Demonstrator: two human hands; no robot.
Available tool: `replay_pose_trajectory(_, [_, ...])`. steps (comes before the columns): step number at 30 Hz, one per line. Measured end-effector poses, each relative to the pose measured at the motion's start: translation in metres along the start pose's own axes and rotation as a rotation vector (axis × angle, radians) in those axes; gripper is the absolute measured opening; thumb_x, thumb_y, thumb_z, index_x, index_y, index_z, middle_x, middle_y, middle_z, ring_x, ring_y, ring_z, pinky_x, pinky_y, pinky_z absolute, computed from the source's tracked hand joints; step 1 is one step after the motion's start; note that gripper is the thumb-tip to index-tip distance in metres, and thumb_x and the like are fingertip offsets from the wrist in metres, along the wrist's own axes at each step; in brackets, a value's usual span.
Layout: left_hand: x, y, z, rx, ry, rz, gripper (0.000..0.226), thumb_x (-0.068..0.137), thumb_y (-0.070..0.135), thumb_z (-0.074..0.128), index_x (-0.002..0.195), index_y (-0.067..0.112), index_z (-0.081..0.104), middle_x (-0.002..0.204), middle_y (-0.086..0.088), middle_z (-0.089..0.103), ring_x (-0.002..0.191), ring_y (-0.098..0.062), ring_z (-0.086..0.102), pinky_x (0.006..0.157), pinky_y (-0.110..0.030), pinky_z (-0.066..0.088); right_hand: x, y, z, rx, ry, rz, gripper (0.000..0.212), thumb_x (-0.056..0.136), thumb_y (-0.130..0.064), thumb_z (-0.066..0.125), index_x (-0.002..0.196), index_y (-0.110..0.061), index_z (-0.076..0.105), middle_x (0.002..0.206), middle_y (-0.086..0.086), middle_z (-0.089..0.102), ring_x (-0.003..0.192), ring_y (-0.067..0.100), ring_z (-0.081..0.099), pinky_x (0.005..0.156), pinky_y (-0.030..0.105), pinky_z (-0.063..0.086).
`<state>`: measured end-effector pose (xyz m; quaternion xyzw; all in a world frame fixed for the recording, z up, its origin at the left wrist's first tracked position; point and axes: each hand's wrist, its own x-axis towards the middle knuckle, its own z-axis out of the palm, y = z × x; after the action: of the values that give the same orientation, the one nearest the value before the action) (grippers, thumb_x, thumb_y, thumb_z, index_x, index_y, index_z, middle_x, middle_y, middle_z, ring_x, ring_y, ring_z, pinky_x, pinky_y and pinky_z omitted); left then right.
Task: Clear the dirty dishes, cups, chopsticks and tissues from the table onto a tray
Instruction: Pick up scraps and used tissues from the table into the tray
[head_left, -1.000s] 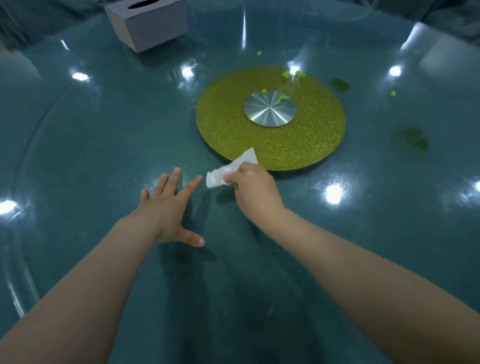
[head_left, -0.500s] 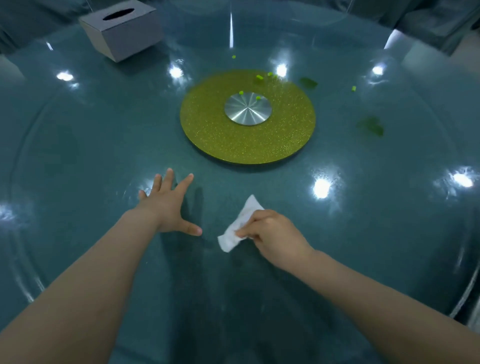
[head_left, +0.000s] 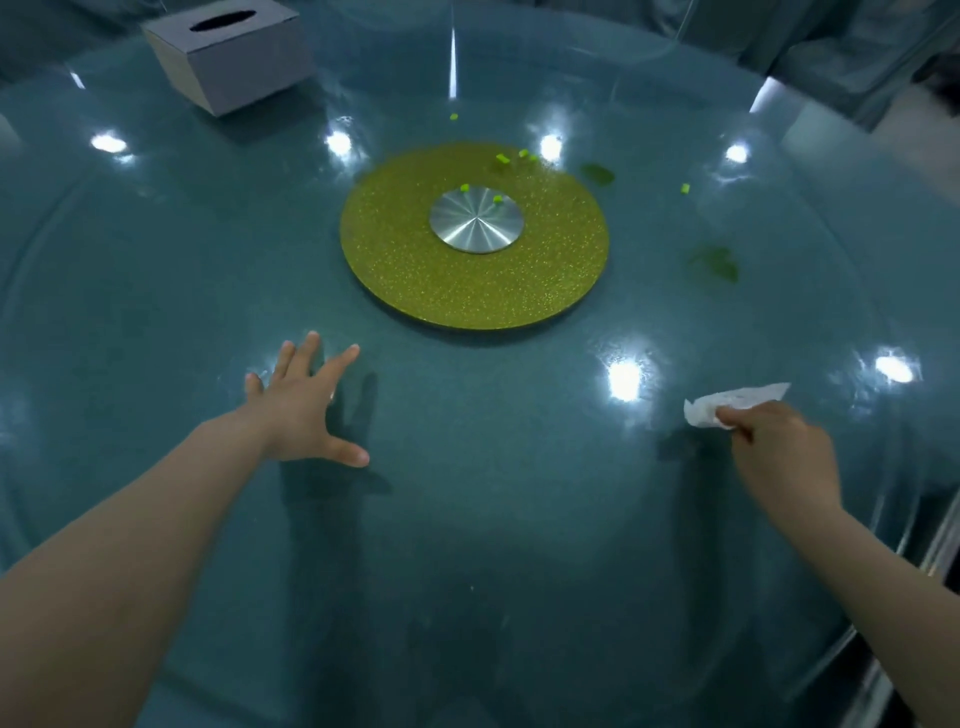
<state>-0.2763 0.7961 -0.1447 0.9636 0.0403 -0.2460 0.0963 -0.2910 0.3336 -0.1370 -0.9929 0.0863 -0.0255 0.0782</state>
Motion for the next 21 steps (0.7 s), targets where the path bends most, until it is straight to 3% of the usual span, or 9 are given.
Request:
replay_pose_trajectory(5, [0.000, -0.017, -0.014, 0.015, 0.022, 0.040, 0.130, 0.054, 0.061, 0.081, 0.148, 0.041, -0.007, 0.158, -0.003, -0.017, 0.145, -0.026, -0.015, 0.111, -0.061, 0.000, -0.015, -0.014, -0.001, -0.073, -0.063, -0.054, 0.032, 0.085, -0.001, 0.054, 0.105, -0.016, 0.074, 0.099, 0.017, 0.064, 0.080, 0.039, 0.060, 0.061, 0.029, 0.029])
replay_pose_trajectory(11, [-0.021, 0.010, -0.004, -0.280, 0.175, 0.261, 0.111, 0.066, 0.040, 0.083, 0.151, 0.032, 0.011, 0.159, 0.005, 0.007, 0.142, -0.005, -0.009, 0.113, -0.046, -0.012, -0.045, -0.035, 0.000, 0.058, -0.068, -0.124, 0.025, 0.081, 0.003, 0.060, 0.095, -0.009, 0.077, 0.088, 0.015, 0.065, 0.070, 0.038, 0.061, 0.059, 0.030, 0.038])
replay_pose_trajectory(16, [-0.031, 0.074, 0.014, -0.143, 0.168, 0.459, 0.110, 0.072, 0.048, 0.075, 0.151, 0.024, 0.003, 0.159, 0.005, 0.000, 0.137, -0.002, -0.015, 0.113, -0.035, -0.011, -0.077, -0.064, -0.001, 0.179, -0.201, -0.289, 0.026, 0.083, 0.000, 0.058, 0.096, -0.014, 0.076, 0.093, 0.009, 0.065, 0.074, 0.036, 0.062, 0.060, 0.031, 0.044])
replay_pose_trajectory(21, [-0.031, 0.106, 0.023, -0.222, 0.165, 0.477, 0.111, 0.074, 0.049, 0.073, 0.151, 0.021, -0.001, 0.159, 0.006, -0.002, 0.138, 0.002, -0.012, 0.115, -0.027, -0.010, -0.073, -0.077, -0.003, 0.201, -0.314, -0.421, 0.034, 0.090, -0.006, 0.048, 0.106, -0.022, 0.073, 0.096, 0.002, 0.059, 0.081, 0.026, 0.059, 0.066, 0.030, 0.046])
